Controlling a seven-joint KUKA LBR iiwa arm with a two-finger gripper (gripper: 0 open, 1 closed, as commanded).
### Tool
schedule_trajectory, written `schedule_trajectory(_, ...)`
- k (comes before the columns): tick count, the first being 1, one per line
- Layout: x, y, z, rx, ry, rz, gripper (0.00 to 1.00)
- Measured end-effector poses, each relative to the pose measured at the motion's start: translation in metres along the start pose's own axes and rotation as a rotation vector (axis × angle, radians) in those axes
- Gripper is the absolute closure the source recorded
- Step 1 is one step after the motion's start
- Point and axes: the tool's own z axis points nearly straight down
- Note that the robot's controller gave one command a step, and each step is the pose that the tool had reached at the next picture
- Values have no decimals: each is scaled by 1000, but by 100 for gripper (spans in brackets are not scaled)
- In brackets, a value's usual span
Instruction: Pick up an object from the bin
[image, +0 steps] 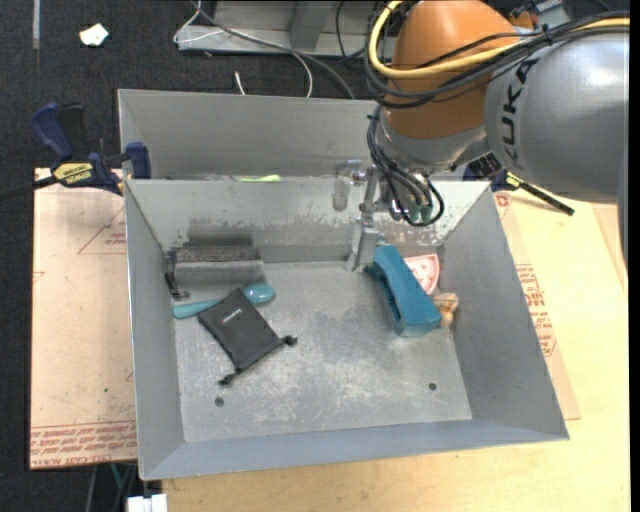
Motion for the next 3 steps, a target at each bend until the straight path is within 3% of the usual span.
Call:
schedule_trajectory(1,11,53,92,-1,-2,67,0)
schedule_trajectory(2,39,102,88,0,-14,-45,0)
schedule_trajectory(3,59,126,140,-1,-3,-231,0)
